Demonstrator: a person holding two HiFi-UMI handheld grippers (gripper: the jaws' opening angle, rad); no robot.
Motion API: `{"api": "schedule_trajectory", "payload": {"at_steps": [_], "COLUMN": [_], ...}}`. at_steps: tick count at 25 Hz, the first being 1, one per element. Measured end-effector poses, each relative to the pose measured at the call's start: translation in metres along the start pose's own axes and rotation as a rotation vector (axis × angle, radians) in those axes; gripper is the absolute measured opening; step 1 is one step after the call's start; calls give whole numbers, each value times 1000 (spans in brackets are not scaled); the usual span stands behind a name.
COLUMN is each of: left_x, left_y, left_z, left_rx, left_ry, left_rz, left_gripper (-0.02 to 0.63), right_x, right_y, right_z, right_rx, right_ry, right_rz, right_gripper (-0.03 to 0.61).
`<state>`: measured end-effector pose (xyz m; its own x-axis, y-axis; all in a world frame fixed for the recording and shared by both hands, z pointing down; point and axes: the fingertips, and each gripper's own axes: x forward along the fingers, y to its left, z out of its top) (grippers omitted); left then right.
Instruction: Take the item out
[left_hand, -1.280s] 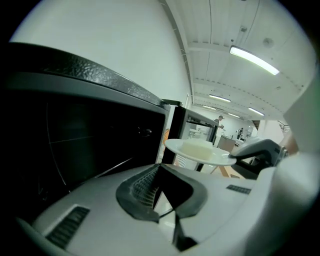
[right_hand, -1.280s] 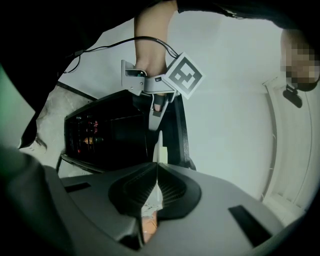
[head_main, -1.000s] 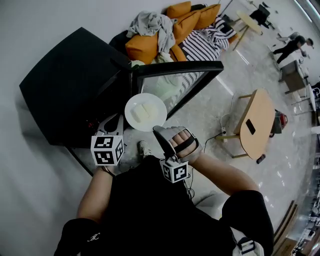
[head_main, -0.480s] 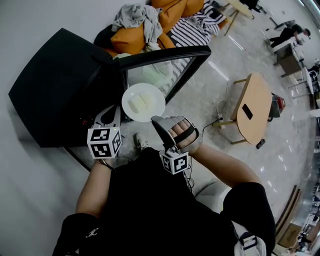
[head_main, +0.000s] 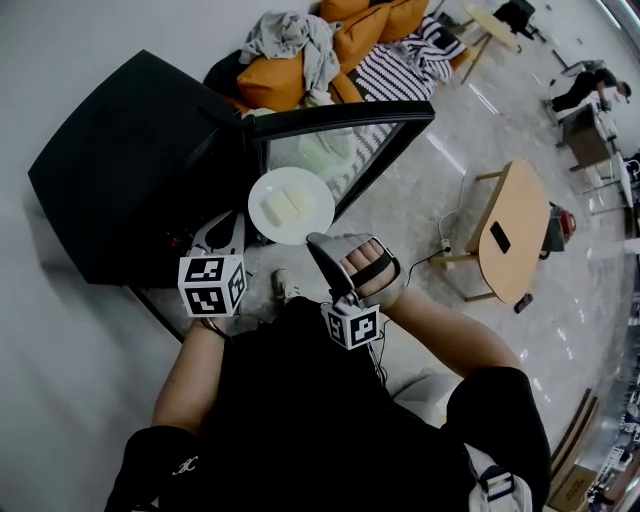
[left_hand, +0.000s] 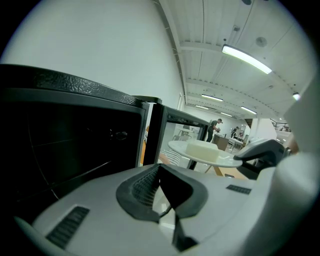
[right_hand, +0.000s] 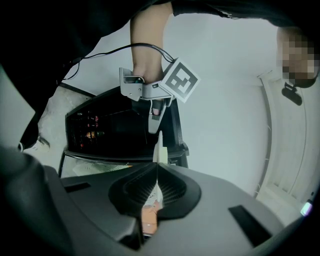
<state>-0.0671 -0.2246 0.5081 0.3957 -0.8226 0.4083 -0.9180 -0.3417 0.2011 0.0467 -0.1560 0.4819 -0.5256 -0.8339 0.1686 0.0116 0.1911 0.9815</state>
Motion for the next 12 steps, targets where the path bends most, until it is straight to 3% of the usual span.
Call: {"api": "schedule_trajectory", "payload": {"at_steps": [12], "left_x": [-10], "left_y": [-1], "left_z": [-2], "left_rx": [-2], "left_ry": [-6], "left_rz": [18], "left_gripper": [8], "right_x": [-3], "right_y": [2], "right_z": [5], "right_rx": [13], "right_ry": [-21], "right_rz": [23], "right_gripper": [15]}}
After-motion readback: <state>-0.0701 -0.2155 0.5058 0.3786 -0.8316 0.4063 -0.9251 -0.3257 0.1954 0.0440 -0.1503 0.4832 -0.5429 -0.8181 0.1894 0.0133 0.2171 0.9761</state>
